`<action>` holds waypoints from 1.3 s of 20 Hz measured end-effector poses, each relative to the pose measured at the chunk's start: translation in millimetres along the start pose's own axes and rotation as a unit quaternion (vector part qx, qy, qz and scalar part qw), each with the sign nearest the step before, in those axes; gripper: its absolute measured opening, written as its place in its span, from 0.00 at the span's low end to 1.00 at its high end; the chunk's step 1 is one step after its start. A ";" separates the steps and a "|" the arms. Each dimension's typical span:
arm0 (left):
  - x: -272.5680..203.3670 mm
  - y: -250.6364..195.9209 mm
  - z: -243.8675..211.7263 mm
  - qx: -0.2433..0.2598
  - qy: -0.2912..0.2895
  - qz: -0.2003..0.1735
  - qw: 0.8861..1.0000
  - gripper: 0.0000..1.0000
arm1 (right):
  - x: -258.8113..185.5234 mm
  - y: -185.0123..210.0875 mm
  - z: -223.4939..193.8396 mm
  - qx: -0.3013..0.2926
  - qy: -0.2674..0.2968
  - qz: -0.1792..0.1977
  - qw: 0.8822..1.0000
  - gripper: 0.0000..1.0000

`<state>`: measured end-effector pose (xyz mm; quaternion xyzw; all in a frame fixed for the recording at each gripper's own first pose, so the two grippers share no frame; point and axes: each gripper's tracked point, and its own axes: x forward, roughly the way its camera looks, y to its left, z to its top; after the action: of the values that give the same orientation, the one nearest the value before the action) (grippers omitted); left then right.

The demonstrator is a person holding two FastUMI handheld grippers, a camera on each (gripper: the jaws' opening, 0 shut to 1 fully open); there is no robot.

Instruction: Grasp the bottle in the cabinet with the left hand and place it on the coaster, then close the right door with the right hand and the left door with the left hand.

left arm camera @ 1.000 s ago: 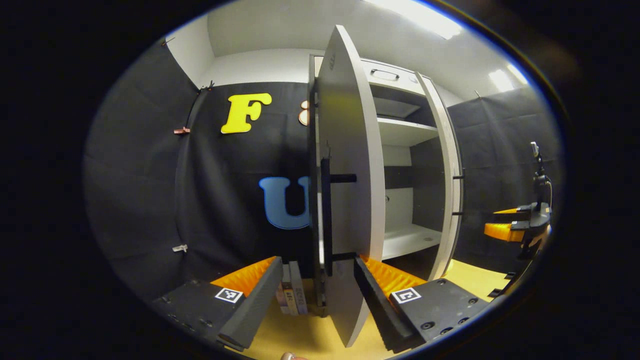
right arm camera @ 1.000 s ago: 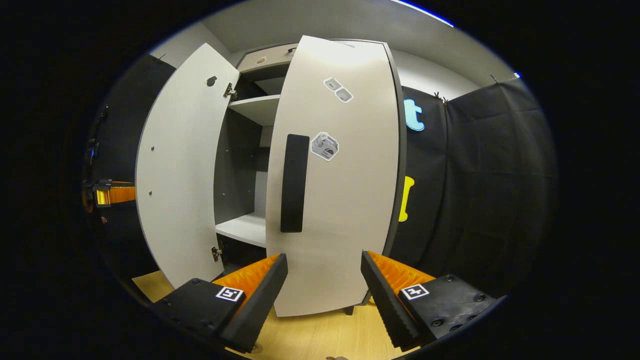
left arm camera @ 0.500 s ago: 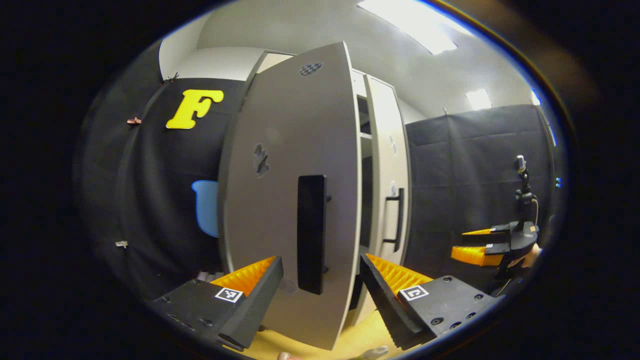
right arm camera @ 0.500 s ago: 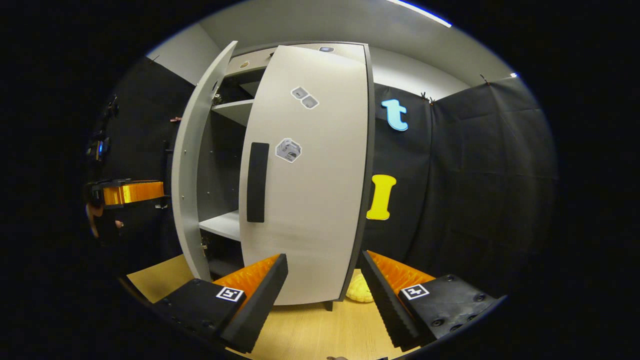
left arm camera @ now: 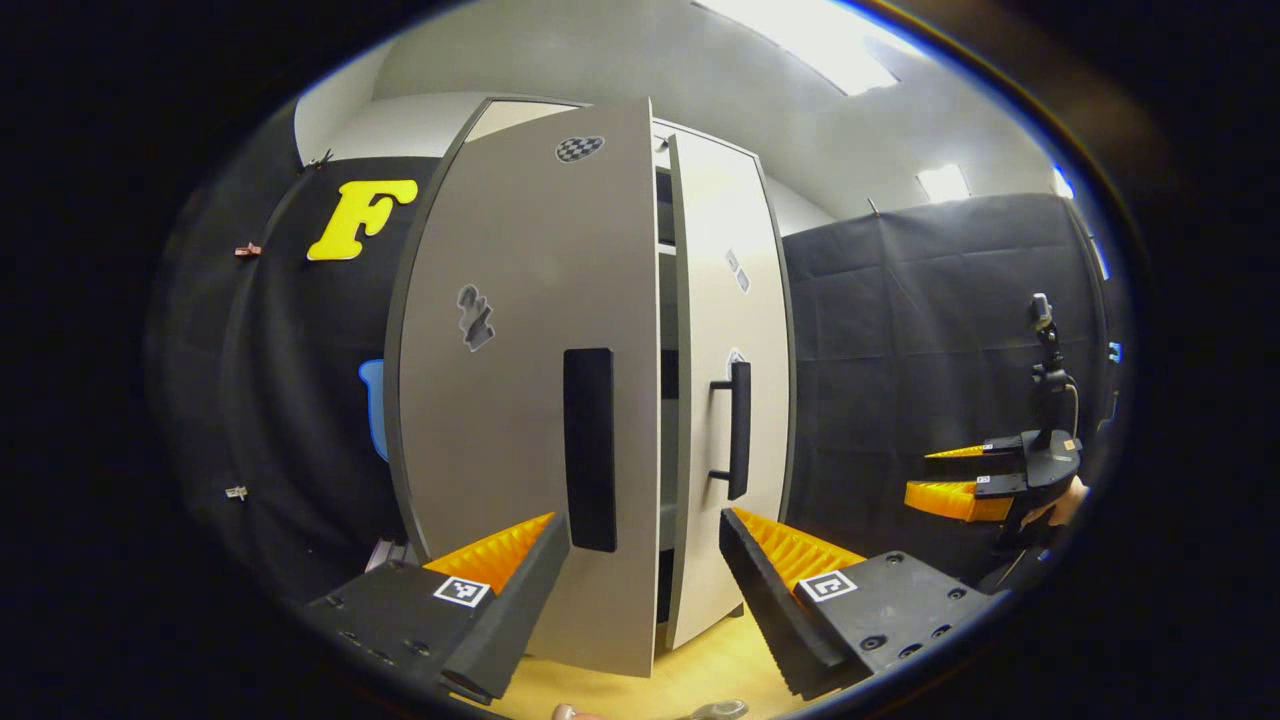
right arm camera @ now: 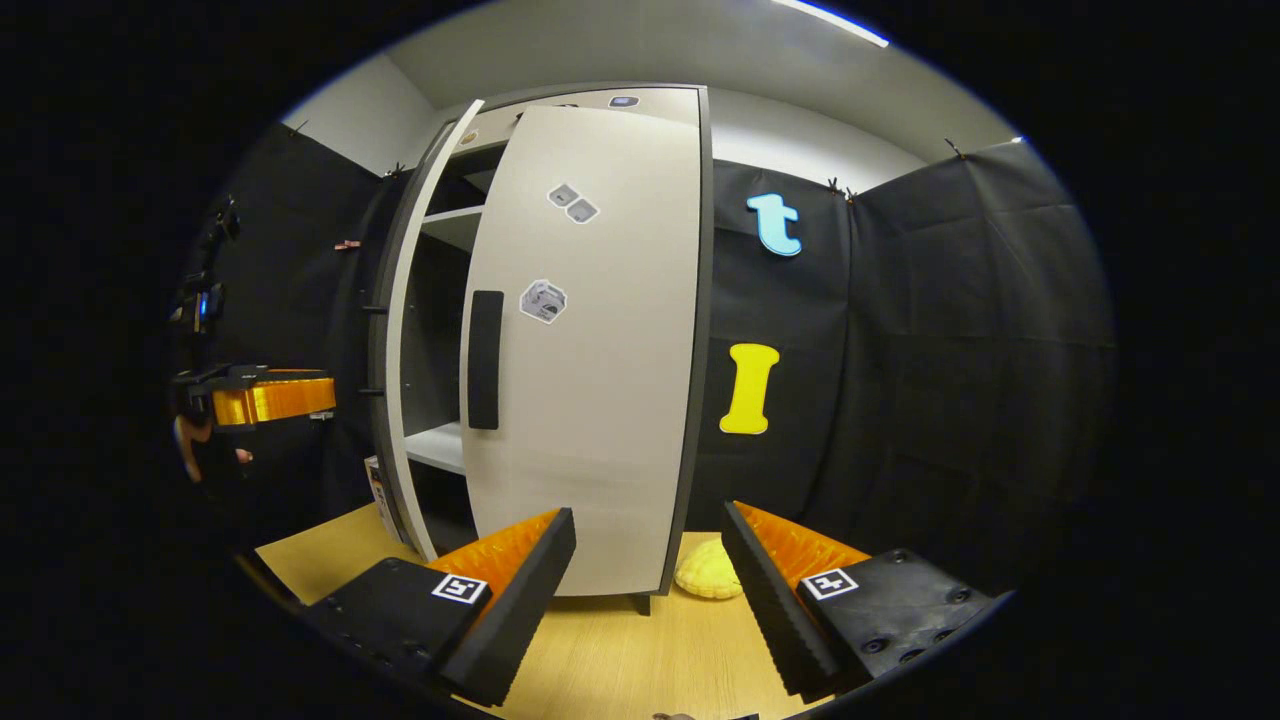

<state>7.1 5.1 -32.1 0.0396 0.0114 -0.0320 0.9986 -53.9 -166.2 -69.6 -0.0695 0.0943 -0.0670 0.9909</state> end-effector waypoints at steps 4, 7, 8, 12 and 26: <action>-3.9 -5.4 -2.5 0.002 0.004 0.010 1.000 0.96 | -2.0 0.3 -0.7 0.001 0.002 0.013 1.000 0.98; -7.1 -7.0 -5.6 0.001 0.007 0.016 1.000 0.96 | -5.2 3.5 2.1 0.001 -0.002 0.024 1.000 0.98; -7.9 -6.1 -6.0 0.004 0.007 0.021 1.000 0.96 | -5.5 4.0 2.9 0.000 -0.003 0.027 1.000 0.98; -13.4 -5.5 -9.1 0.004 0.009 0.030 1.000 0.96 | -6.2 9.6 7.7 0.001 -0.007 0.040 0.999 0.98; -37.2 9.6 -14.8 0.020 0.020 0.058 0.998 0.96 | 4.5 48.0 19.3 -0.008 -0.018 0.084 0.996 0.98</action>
<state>-29.7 18.2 -45.2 0.0604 0.0282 0.0268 0.9974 -40.0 -117.3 -58.8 -0.0703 0.0828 0.0182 0.9939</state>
